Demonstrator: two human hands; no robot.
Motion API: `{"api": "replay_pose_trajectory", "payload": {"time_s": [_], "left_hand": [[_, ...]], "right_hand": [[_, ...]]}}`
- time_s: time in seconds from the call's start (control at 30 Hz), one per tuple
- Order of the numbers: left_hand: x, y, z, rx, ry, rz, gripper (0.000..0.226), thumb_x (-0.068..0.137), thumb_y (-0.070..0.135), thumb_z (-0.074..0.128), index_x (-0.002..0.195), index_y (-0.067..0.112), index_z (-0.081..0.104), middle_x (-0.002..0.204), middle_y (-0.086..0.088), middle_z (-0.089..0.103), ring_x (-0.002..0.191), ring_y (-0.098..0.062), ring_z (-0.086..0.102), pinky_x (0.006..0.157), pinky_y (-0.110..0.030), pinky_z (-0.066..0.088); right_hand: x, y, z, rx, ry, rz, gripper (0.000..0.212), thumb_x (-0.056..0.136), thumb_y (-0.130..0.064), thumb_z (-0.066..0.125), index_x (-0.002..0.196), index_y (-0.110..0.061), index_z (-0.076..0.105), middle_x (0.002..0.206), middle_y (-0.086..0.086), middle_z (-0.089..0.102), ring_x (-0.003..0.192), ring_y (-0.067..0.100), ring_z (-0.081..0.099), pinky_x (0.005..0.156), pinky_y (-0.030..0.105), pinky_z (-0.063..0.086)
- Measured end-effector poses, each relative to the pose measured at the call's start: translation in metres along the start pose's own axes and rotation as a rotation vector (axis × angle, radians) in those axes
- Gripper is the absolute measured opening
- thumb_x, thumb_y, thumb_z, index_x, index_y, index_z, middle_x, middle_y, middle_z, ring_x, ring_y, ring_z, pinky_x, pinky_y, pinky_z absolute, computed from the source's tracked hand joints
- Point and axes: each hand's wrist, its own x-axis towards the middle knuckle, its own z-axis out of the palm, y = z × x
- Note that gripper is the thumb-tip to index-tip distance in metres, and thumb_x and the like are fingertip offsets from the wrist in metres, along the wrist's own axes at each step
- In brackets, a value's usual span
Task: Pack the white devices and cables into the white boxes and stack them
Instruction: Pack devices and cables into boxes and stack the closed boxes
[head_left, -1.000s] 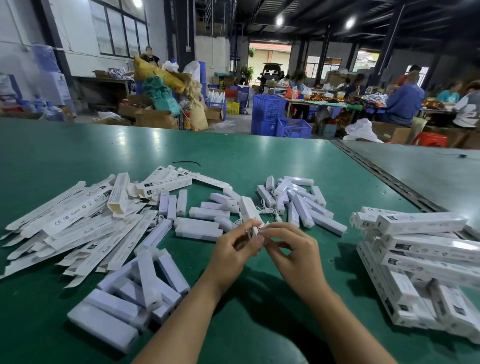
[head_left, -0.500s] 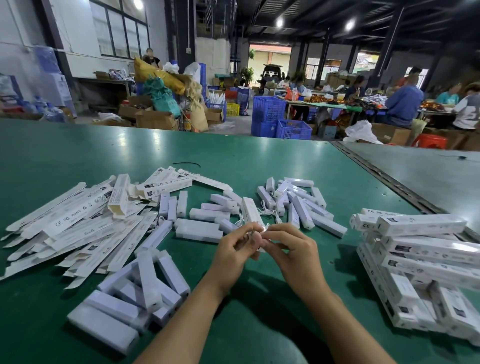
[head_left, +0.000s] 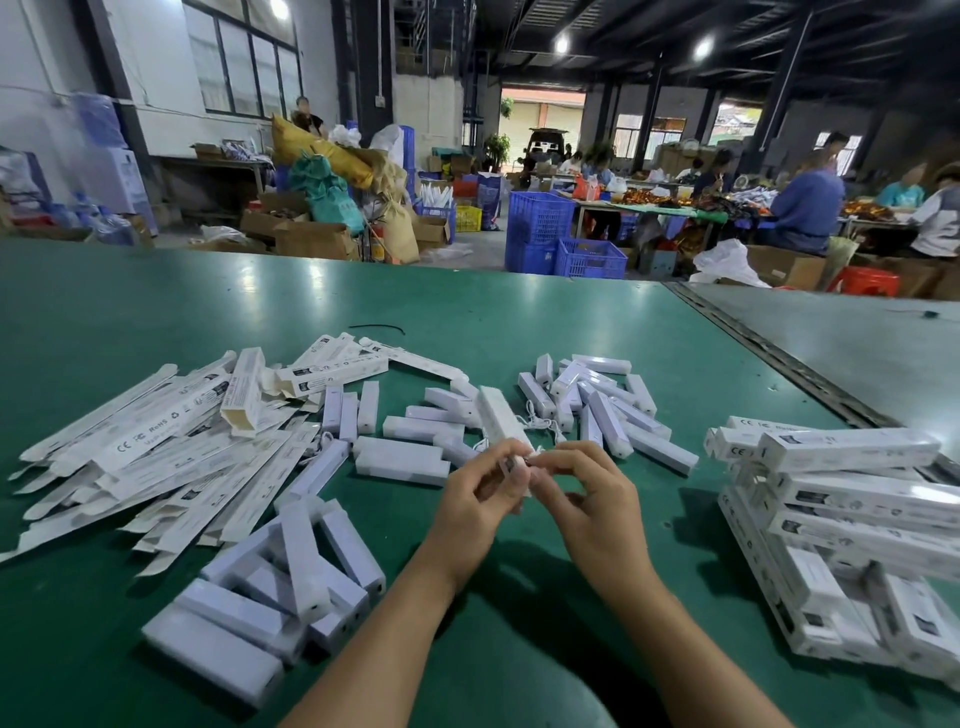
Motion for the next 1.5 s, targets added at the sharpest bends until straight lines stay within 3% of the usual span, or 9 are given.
{"api": "replay_pose_trajectory", "payload": {"time_s": [0.13,0.2,0.37,0.53,0.63,0.73,0.93,1.33,1.5], "left_hand": [[0.0,-0.004,-0.004,0.227,0.056,0.044,0.018,0.09,0.04,0.065,0.107,0.035,0.063,0.084,0.017,0.068,0.077,0.002,0.063,0.074,-0.018,0.052],[0.0,-0.007,-0.006,0.385,0.037,0.074,0.018,0.094,0.039,0.064,0.112,0.037,0.062,0.098,0.013,0.07,0.091,0.0,0.066,0.082,-0.021,0.054],[0.008,-0.016,-0.009,0.654,-0.024,0.205,0.035,0.095,0.027,0.062,0.126,0.042,0.056,0.113,0.004,0.063,0.101,-0.001,0.059,0.091,-0.023,0.05],[0.006,-0.019,-0.006,0.642,0.062,0.265,0.082,0.085,0.035,0.067,0.144,0.065,0.02,0.101,0.026,0.055,0.091,0.005,0.056,0.079,-0.006,0.044],[0.006,-0.024,-0.006,0.541,0.193,0.19,0.076,0.084,0.054,0.06,0.141,0.069,0.012,0.096,0.02,0.054,0.085,-0.005,0.057,0.074,-0.014,0.046],[0.007,-0.031,-0.006,0.53,0.221,0.113,0.076,0.089,0.035,0.066,0.135,0.07,0.017,0.093,0.011,0.057,0.083,-0.007,0.055,0.077,-0.02,0.047],[0.011,-0.039,-0.007,0.628,0.178,-0.029,0.077,0.091,0.023,0.067,0.153,0.034,0.022,0.096,0.006,0.057,0.079,-0.012,0.055,0.072,-0.015,0.041],[0.01,-0.035,-0.004,0.641,0.19,-0.095,0.078,0.092,0.022,0.066,0.155,0.031,0.02,0.098,0.005,0.055,0.08,-0.015,0.056,0.076,-0.022,0.04],[0.01,-0.035,-0.005,0.639,0.192,-0.104,0.078,0.092,0.023,0.066,0.155,0.033,0.02,0.099,0.006,0.056,0.079,-0.014,0.056,0.072,-0.018,0.04]], "right_hand": [[-0.002,-0.013,0.008,0.517,-0.12,0.572,0.028,0.096,-0.037,0.056,0.102,-0.013,0.068,0.089,0.011,0.067,0.067,0.02,0.067,0.054,0.031,0.056],[-0.002,-0.017,0.008,0.59,-0.198,0.703,0.043,0.095,-0.045,0.054,0.101,-0.006,0.07,0.08,0.01,0.068,0.06,0.018,0.063,0.051,0.028,0.052],[-0.002,-0.016,0.004,0.445,-0.224,0.626,0.021,0.092,-0.031,0.065,0.094,-0.011,0.074,0.079,0.0,0.072,0.071,0.011,0.066,0.06,0.026,0.054],[0.0,-0.019,0.001,0.619,-0.177,0.618,0.019,0.094,-0.017,0.062,0.1,-0.001,0.07,0.096,0.016,0.073,0.085,0.02,0.069,0.068,0.031,0.058],[0.008,-0.024,-0.002,0.841,0.005,0.629,0.025,0.094,-0.025,0.058,0.107,-0.004,0.062,0.101,0.013,0.072,0.082,0.022,0.071,0.061,0.031,0.059],[0.022,-0.022,-0.015,0.949,0.232,0.609,0.038,0.089,-0.042,0.055,0.113,-0.013,0.058,0.102,0.003,0.075,0.078,0.016,0.071,0.06,0.026,0.057],[0.037,-0.008,-0.051,1.307,0.547,0.586,0.029,0.097,-0.041,0.048,0.085,-0.016,0.06,0.08,-0.002,0.072,0.074,0.012,0.064,0.055,0.019,0.052],[0.037,0.011,-0.063,1.352,0.645,0.556,0.019,0.082,-0.022,0.066,0.1,-0.018,0.066,0.106,-0.01,0.074,0.093,0.012,0.073,0.068,0.016,0.05],[0.037,0.011,-0.069,1.436,0.657,0.553,0.013,0.091,-0.021,0.062,0.084,-0.02,0.073,0.107,-0.01,0.074,0.101,0.015,0.071,0.078,0.021,0.048]]}}
